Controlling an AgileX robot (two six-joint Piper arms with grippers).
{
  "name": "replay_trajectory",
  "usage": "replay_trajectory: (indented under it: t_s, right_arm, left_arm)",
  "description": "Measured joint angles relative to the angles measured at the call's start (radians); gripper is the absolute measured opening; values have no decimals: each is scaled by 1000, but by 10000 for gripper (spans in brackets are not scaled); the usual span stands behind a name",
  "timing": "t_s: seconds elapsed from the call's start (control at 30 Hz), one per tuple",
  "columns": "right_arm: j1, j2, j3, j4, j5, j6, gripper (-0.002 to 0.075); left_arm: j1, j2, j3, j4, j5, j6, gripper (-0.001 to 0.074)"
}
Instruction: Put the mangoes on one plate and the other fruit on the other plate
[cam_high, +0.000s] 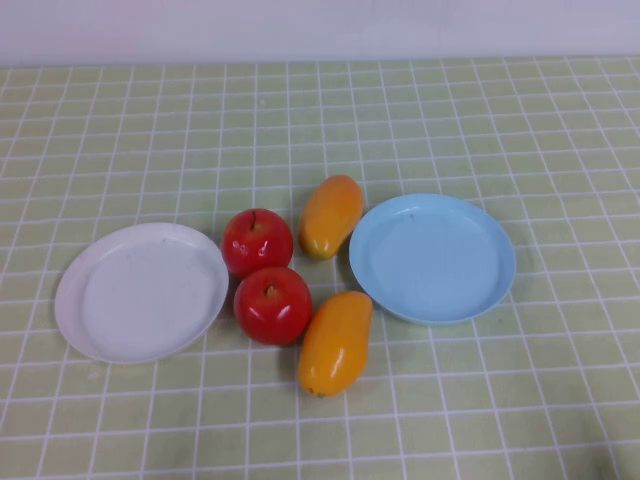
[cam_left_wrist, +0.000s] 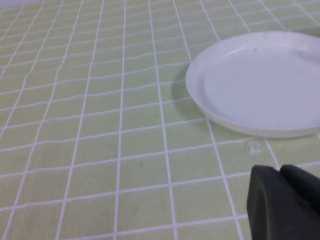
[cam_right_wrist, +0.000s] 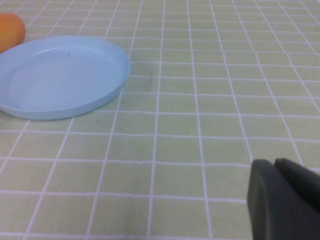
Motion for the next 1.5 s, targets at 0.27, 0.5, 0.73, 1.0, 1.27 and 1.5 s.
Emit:
replay_trajectory:
  t_s: [0.27, 0.5, 0.73, 1.0, 1.27, 1.5]
  right_arm:
    - [0, 0, 0, 0, 0, 0, -16]
    - [0, 0, 0, 0, 0, 0, -16]
    - [0, 0, 0, 0, 0, 0, -16]
    - [0, 0, 0, 0, 0, 0, -16]
    - [0, 0, 0, 0, 0, 0, -17]
    - [0, 0, 0, 0, 0, 0, -16]
  left_arm:
    - [0, 0, 0, -44, -17, -37, 3]
    - [0, 0, 0, -231, -130, -89, 3]
    - [0, 0, 0, -450, -234, -178, 3]
    - [0, 0, 0, -549, -278, -222, 3]
    - [0, 0, 0, -570, -276, -243, 3]
    - [0, 135, -176, -564, -60, -219, 3]
